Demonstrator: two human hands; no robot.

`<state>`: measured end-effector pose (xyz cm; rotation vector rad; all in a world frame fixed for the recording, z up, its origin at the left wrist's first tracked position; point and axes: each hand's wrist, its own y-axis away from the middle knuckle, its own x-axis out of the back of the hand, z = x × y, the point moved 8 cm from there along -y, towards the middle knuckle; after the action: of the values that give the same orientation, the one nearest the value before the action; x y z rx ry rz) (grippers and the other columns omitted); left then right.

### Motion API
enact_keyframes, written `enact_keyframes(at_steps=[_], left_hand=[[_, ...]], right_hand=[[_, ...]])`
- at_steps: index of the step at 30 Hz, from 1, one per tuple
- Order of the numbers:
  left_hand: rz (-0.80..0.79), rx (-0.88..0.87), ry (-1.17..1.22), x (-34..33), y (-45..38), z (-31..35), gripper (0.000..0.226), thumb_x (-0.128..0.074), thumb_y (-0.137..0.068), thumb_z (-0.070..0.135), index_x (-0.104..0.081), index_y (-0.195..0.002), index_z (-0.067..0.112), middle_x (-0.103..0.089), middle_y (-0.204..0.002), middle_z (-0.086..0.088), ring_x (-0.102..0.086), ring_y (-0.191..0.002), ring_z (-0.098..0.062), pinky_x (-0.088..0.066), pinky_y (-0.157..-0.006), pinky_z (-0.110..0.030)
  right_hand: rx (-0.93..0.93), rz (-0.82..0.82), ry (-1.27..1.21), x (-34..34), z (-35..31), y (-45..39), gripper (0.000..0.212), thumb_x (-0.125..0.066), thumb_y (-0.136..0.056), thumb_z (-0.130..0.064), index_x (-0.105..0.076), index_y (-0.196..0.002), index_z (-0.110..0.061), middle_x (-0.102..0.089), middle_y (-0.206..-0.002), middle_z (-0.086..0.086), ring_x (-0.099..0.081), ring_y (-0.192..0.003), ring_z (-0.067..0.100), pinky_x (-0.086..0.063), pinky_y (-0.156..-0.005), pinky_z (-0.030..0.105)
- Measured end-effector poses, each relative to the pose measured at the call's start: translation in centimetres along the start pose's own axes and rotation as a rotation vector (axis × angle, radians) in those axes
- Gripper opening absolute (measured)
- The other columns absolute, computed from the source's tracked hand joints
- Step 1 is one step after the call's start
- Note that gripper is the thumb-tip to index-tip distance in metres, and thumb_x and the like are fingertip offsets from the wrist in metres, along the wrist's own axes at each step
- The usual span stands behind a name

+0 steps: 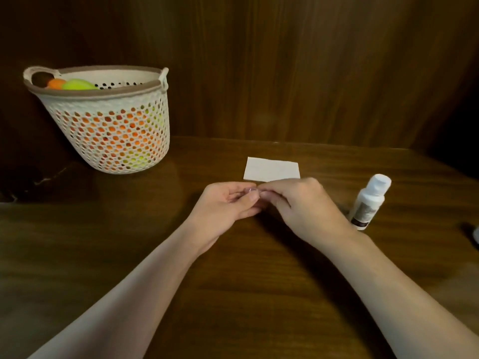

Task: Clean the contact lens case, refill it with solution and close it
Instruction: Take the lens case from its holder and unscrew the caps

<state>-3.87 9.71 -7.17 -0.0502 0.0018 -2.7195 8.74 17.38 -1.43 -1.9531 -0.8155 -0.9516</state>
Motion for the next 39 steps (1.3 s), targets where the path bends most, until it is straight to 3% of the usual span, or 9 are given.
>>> enact_keyframes(at_steps=[5, 11, 14, 23, 28, 31, 33, 36, 39], left_hand=[[-0.037, -0.031, -0.05, -0.2, 0.1, -0.2, 0.025, -0.064, -0.105, 0.009, -0.074, -0.112, 0.031, -0.082, -0.113, 0.002, -0.079, -0.109, -0.015, -0.063, -0.094, -0.03], [-0.077, -0.057, -0.074, -0.5, 0.4, 0.2, 0.025, -0.063, -0.105, 0.01, -0.077, -0.122, 0.023, -0.082, -0.115, 0.0, -0.078, -0.11, -0.017, -0.064, -0.095, -0.032], [-0.063, -0.038, -0.07, -0.6, 0.5, 0.2, 0.025, -0.063, -0.105, 0.009, -0.078, -0.12, 0.022, -0.083, -0.114, 0.0, -0.078, -0.11, -0.016, -0.064, -0.097, -0.036], [-0.031, -0.004, -0.033, -0.6, 0.4, 0.1, 0.025, -0.062, -0.105, 0.011, -0.079, -0.116, 0.025, -0.083, -0.114, 0.003, -0.078, -0.111, -0.015, -0.062, -0.1, -0.038], [-0.087, -0.026, 0.065, -0.5, 0.3, 0.0, 0.027, -0.066, -0.103, 0.007, -0.076, -0.119, 0.026, -0.081, -0.12, 0.001, -0.076, -0.116, -0.018, -0.062, -0.096, -0.03], [-0.145, -0.04, 0.058, -0.7, 0.2, 0.0, 0.031, -0.07, -0.1, 0.009, -0.072, -0.128, 0.023, -0.08, -0.124, -0.002, -0.075, -0.12, -0.02, -0.061, -0.099, -0.032], [-0.172, -0.037, 0.053, -0.9, 0.1, -0.1, 0.044, -0.074, -0.097, 0.011, -0.066, -0.139, 0.021, -0.078, -0.128, -0.003, -0.074, -0.122, -0.021, -0.061, -0.1, -0.032], [-0.211, -0.008, 0.077, -1.1, 0.2, -0.3, 0.071, -0.082, -0.089, 0.012, -0.051, -0.152, 0.027, -0.075, -0.133, -0.007, -0.072, -0.125, -0.026, -0.059, -0.104, -0.038], [-0.259, -0.018, 0.031, -1.6, 0.4, -0.3, 0.076, -0.083, -0.089, 0.006, -0.047, -0.15, 0.033, -0.074, -0.134, -0.011, -0.071, -0.127, -0.028, -0.057, -0.108, -0.044]], right_hand=[[0.011, -0.096, 0.013, 0.0, -0.3, 0.1, 0.026, -0.061, -0.108, -0.028, -0.079, -0.127, -0.027, -0.081, -0.114, -0.006, -0.073, -0.101, 0.009, -0.054, -0.091, 0.02], [-0.013, -0.171, 0.184, -0.3, -0.4, 0.5, 0.022, -0.056, -0.111, -0.021, -0.075, -0.121, -0.028, -0.077, -0.111, -0.004, -0.071, -0.101, 0.014, -0.059, -0.093, 0.033], [-0.005, -0.145, 0.257, -0.4, -0.9, 0.7, 0.022, -0.06, -0.109, -0.018, -0.07, -0.126, -0.028, -0.074, -0.113, -0.005, -0.07, -0.103, 0.014, -0.057, -0.089, 0.025], [0.009, -0.046, 0.281, -0.7, -1.2, 0.7, 0.033, -0.061, -0.108, -0.019, -0.064, -0.14, -0.028, -0.073, -0.134, -0.003, -0.071, -0.117, 0.017, -0.056, -0.098, 0.028], [-0.052, -0.028, 0.1, 0.0, -0.3, 0.6, 0.027, -0.059, -0.109, -0.026, -0.074, -0.131, -0.033, -0.078, -0.122, -0.007, -0.071, -0.113, 0.012, -0.053, -0.098, 0.023], [-0.088, 0.005, -0.024, 0.6, 0.6, 0.8, 0.027, -0.057, -0.11, -0.029, -0.076, -0.128, -0.032, -0.078, -0.119, -0.009, -0.069, -0.109, 0.006, -0.053, -0.095, 0.018], [-0.075, 0.082, -0.075, 1.1, 1.2, 1.1, 0.025, -0.06, -0.108, -0.029, -0.078, -0.125, -0.03, -0.078, -0.118, -0.014, -0.065, -0.1, -0.007, -0.044, -0.088, 0.004], [-0.111, 0.209, -0.167, 1.8, 2.5, 1.4, 0.02, -0.067, -0.104, -0.029, -0.079, -0.121, -0.029, -0.071, -0.105, -0.031, -0.061, -0.091, -0.023, -0.041, -0.078, -0.005], [-0.183, 0.288, -0.265, 1.8, 3.9, 1.6, 0.009, -0.071, -0.103, -0.027, -0.073, -0.108, -0.035, -0.067, -0.091, -0.033, -0.065, -0.091, -0.02, -0.043, -0.071, -0.005]])
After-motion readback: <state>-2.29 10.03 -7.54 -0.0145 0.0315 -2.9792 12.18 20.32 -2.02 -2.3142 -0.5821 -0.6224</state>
